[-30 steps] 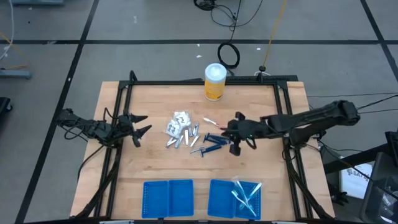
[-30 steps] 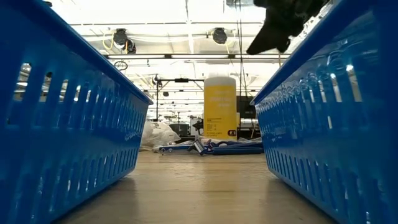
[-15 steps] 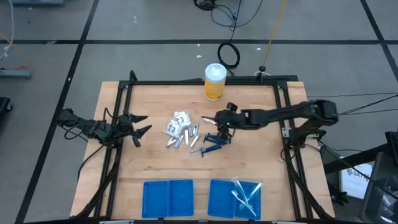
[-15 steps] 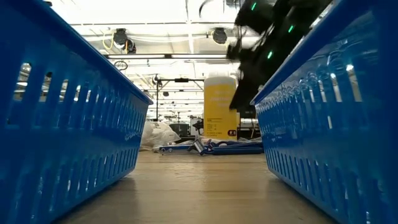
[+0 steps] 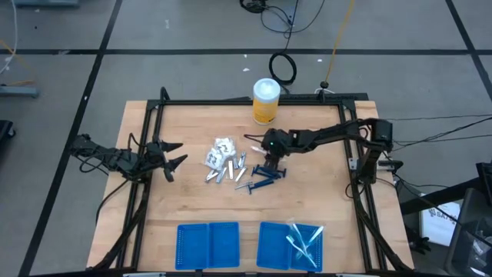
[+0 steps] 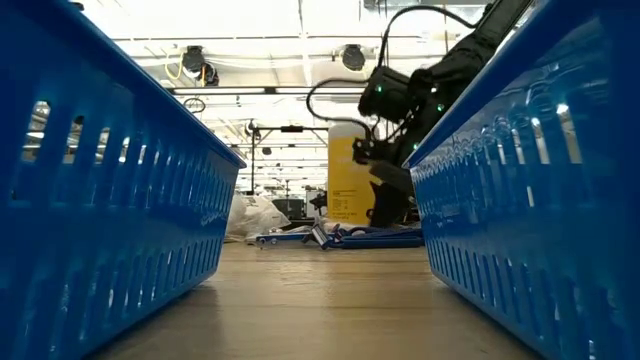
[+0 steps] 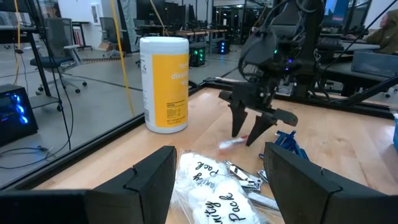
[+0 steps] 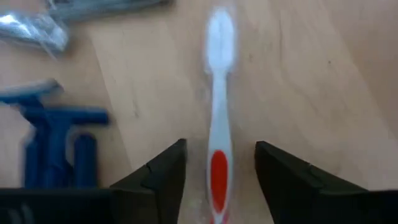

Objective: Pick & Place Travel size toiletries
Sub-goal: Put the orange toothbrush into the blue basket

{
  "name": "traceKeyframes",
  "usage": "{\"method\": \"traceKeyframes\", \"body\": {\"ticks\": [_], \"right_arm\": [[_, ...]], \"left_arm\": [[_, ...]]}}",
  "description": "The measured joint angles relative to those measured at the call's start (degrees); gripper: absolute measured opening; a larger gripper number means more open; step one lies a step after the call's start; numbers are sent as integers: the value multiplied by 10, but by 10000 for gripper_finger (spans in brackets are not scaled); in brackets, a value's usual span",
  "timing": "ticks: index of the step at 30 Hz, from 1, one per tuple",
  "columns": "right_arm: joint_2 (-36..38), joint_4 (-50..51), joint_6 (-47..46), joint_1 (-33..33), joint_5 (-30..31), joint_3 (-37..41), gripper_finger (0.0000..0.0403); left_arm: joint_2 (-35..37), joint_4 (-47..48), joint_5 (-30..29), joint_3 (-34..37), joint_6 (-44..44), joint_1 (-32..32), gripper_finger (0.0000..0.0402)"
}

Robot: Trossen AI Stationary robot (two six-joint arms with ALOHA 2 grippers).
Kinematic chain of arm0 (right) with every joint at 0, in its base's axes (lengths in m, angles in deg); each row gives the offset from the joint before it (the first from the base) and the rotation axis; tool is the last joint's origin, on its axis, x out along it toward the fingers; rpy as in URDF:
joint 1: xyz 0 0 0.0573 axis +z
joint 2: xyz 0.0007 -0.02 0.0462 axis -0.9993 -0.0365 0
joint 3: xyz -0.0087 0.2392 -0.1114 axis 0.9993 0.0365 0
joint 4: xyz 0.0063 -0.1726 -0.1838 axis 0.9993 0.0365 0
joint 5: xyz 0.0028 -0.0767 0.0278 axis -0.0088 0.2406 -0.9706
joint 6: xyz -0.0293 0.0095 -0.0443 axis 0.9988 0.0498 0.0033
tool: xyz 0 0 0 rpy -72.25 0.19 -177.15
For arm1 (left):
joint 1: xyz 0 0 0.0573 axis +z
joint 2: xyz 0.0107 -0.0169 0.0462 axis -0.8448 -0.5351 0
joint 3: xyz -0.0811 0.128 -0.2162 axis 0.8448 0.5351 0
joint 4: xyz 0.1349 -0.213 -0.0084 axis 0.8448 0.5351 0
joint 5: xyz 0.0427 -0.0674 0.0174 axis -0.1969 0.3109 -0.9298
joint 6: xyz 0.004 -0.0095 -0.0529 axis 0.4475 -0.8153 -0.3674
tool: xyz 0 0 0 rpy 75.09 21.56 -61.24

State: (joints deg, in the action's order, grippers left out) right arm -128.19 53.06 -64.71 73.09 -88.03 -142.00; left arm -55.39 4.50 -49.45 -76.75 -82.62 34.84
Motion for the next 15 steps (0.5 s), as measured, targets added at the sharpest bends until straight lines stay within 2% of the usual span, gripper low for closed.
{"method": "traceKeyframes", "body": {"ticks": [5, 11, 15], "right_arm": [[-13, 5, 25, -3, -1, -1, 126], [-12, 14, 43, -3, 0, -1, 35], [6, 16, 70, 5, 27, 1, 34]], "left_arm": [[0, 0, 0, 0, 0, 0, 239], [0, 0, 0, 0, 0, 0, 239], [0, 0, 0, 0, 0, 0, 239]]}}
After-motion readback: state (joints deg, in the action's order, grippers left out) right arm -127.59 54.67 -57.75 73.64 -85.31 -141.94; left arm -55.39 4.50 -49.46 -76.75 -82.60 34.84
